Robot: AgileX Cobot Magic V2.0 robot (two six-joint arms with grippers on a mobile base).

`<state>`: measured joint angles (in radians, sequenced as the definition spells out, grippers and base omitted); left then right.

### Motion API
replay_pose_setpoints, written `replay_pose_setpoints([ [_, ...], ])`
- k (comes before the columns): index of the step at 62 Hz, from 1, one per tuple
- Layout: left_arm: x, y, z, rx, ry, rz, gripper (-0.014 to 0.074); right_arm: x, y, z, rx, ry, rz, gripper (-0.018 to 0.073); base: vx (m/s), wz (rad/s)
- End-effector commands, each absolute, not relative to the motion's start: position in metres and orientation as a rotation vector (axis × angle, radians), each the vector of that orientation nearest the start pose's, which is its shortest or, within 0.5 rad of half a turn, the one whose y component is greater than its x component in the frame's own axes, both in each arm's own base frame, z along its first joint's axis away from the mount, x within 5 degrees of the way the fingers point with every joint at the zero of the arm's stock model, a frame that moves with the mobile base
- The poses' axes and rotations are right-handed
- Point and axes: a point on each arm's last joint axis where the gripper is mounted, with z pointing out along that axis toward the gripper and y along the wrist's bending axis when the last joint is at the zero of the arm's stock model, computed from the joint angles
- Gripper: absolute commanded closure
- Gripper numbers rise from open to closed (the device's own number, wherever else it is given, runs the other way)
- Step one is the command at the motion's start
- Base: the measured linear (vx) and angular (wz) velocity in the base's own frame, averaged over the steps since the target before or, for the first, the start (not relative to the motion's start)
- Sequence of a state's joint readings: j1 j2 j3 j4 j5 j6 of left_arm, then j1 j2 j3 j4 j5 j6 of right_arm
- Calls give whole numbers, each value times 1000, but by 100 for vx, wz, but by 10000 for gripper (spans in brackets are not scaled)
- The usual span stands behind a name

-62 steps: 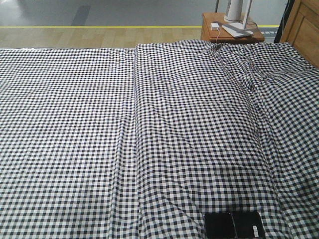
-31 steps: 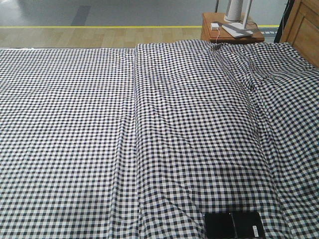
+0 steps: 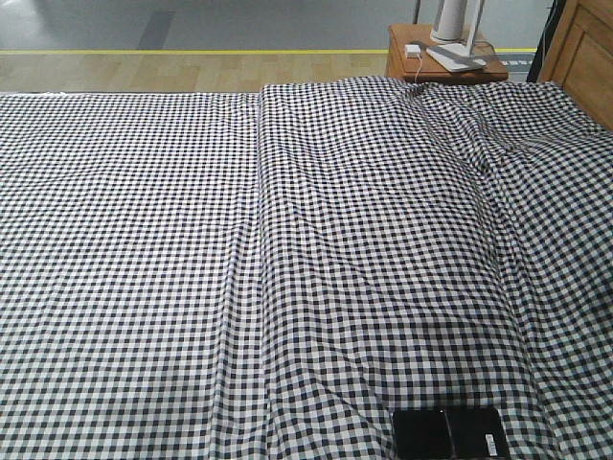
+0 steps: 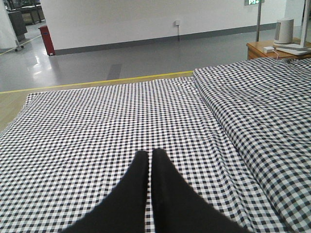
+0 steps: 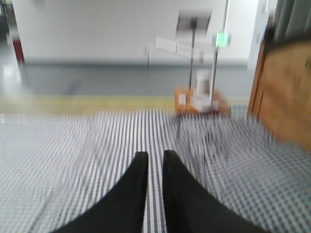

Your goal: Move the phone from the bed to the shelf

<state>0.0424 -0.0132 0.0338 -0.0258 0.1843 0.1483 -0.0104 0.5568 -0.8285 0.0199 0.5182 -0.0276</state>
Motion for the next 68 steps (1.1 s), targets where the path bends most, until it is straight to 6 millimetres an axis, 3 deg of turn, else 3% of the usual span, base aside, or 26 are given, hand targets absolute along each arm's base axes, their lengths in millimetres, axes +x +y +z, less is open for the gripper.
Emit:
replay_pose_setpoints([
  [1,55,2,200,58,1581,112,595,120,-1,397,-12,1809,-14,381,0,0],
  [12,55,2,200,58,1581,112,595,149,-1,377,-12,1982,-9,89,0,0],
  [23,55,2,200,58,1581,112,595,162,-1,372,1,2002,0,-166,0,0],
  [42,55,2,200,58,1581,112,595,161,-1,364,1,2112,5,-143,0,0],
  [52,55,2,200,58,1581,112,595,157,0,361,87,2197,54,-138,0,0],
  [68,55,2,200,58,1581,112,595,162,-5,390,141,2263,41,-132,0,0],
])
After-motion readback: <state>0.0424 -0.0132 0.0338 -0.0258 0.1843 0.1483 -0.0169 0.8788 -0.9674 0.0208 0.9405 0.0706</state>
